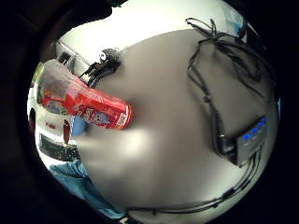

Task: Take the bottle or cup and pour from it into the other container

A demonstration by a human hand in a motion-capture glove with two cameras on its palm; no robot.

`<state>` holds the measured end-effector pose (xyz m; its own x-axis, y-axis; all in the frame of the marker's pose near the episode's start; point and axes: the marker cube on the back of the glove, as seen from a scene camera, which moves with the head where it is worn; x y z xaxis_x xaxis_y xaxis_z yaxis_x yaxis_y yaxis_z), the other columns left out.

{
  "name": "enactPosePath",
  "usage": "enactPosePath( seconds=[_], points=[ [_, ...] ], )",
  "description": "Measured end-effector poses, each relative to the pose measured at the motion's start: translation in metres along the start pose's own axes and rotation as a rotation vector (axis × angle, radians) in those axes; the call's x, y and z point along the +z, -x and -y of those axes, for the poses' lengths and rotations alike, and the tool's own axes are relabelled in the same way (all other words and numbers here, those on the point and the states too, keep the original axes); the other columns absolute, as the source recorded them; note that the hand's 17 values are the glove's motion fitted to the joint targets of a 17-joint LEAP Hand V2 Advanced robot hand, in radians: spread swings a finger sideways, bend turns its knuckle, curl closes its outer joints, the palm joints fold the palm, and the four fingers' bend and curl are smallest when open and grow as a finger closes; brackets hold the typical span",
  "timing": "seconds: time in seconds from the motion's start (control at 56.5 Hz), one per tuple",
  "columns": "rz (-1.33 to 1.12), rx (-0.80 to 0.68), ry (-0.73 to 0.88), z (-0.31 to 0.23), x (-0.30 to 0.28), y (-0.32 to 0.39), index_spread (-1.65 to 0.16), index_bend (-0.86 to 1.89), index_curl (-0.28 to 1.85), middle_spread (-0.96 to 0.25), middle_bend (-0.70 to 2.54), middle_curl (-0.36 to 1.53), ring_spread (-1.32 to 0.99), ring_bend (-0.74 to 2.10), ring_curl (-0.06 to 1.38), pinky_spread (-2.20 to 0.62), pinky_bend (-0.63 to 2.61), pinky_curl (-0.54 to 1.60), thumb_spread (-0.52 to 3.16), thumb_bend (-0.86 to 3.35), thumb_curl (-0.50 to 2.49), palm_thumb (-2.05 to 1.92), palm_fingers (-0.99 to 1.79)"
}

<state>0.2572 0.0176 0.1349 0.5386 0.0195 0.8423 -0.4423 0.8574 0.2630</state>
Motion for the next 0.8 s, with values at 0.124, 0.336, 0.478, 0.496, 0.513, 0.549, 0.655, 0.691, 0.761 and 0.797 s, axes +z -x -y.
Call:
enactPosePath(
  seconds=[0.124, 0.336, 0.478, 0.496, 0.513, 0.549, 0.655, 0.691, 0.761, 0.797],
  points=[
    [0.091, -0.001, -0.041, 0.005, 0.023, -0.002, -0.29, 0.08, 0.18, 0.11, 0.19, 0.34, 0.12, 0.5, 0.3, 0.24, 0.44, 0.36, 0.9, -0.03, 0.41, 0.69, 0.18],
    [0.244, 0.006, -0.128, 0.012, 0.059, -0.003, -0.28, 0.05, 0.12, 0.16, 0.25, 0.35, 0.15, 0.6, 0.32, 0.25, 0.57, 0.38, 0.83, -0.01, 0.41, 0.78, 0.27],
    [0.29, 0.016, -0.187, 0.018, 0.071, 0.004, -0.17, 0.21, 0.19, 0.05, 0.44, 0.4, 0.0, 0.64, 0.32, 0.11, 0.44, 0.33, 0.74, 0.06, 0.48, 1.02, 0.93],
    [0.29, 0.017, -0.181, 0.019, 0.073, 0.005, -0.17, 0.21, 0.2, 0.04, 0.43, 0.41, -0.02, 0.63, 0.32, 0.09, 0.43, 0.32, 0.72, 0.06, 0.49, 1.03, 0.95],
    [0.288, 0.017, -0.176, 0.019, 0.075, 0.007, -0.16, 0.2, 0.22, 0.03, 0.42, 0.41, -0.04, 0.63, 0.33, 0.06, 0.46, 0.34, 0.66, 0.05, 0.5, 1.05, 0.99],
    [0.277, 0.015, -0.159, 0.02, 0.078, 0.01, -0.16, 0.17, 0.23, 0.01, 0.39, 0.41, -0.07, 0.63, 0.35, 0.01, 0.47, 0.35, 0.57, 0.04, 0.52, 1.07, 1.01],
    [0.228, -0.008, -0.093, 0.021, 0.086, 0.025, -0.15, 0.15, 0.27, -0.02, 0.38, 0.43, -0.12, 0.6, 0.38, -0.08, 0.44, 0.36, 0.4, 0.0, 0.56, 1.11, 1.07],
    [0.206, -0.024, -0.071, 0.023, 0.089, 0.034, -0.14, 0.14, 0.28, -0.03, 0.37, 0.44, -0.13, 0.6, 0.39, -0.09, 0.44, 0.37, 0.35, -0.02, 0.57, 1.11, 1.09],
    [0.138, -0.068, -0.007, 0.025, 0.093, 0.054, -0.14, 0.13, 0.29, -0.04, 0.37, 0.45, -0.15, 0.59, 0.4, -0.12, 0.43, 0.37, 0.29, -0.03, 0.59, 1.11, 1.11],
    [0.096, -0.092, 0.032, 0.026, 0.095, 0.064, -0.14, 0.14, 0.3, -0.05, 0.37, 0.46, -0.15, 0.59, 0.41, -0.13, 0.43, 0.37, 0.26, -0.03, 0.6, 1.11, 1.12]
  ],
)
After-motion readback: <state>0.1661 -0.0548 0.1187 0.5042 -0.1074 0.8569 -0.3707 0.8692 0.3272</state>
